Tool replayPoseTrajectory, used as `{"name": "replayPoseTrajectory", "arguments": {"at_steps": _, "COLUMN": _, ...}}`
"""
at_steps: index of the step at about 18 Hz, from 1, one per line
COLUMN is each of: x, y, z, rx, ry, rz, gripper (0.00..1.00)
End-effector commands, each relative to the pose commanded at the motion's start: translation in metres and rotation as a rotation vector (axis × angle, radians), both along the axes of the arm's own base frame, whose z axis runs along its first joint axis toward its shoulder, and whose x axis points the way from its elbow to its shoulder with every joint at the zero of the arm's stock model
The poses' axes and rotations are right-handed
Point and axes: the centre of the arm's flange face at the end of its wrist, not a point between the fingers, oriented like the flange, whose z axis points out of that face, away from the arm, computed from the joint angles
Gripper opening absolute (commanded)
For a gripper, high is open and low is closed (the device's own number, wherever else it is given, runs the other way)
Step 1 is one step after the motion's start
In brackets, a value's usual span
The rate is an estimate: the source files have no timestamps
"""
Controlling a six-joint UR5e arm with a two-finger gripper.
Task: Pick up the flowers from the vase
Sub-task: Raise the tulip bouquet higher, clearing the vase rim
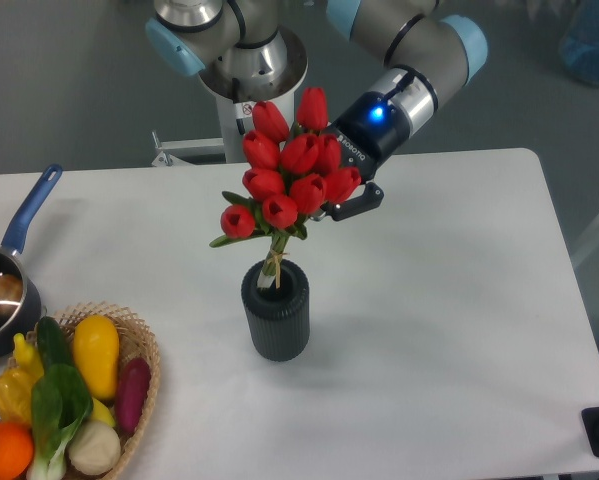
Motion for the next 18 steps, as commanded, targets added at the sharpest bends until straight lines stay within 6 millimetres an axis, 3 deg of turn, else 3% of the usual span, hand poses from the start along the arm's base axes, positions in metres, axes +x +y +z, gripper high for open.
{"name": "replayPoseTrajectory", "arguments": {"at_steps": 10, "x": -0.014, "y": -0.010, "z": 0.015, "rx": -0.002, "ry": -0.007, "rz": 0.031, "gripper": 0.38}}
{"name": "replayPoseTrajectory", "arguments": {"at_steps": 14, "x": -0.039, "y": -0.021, "z": 0.043, "rx": -0.009, "ry": -0.016, "rz": 0.072, "gripper": 0.36}}
{"name": "replayPoseTrajectory", "arguments": {"at_steps": 18, "x": -0.056, "y": -0.029, "z": 0.037, "rx": -0.010, "ry": 0.005, "rz": 0.096, "gripper": 0.36}}
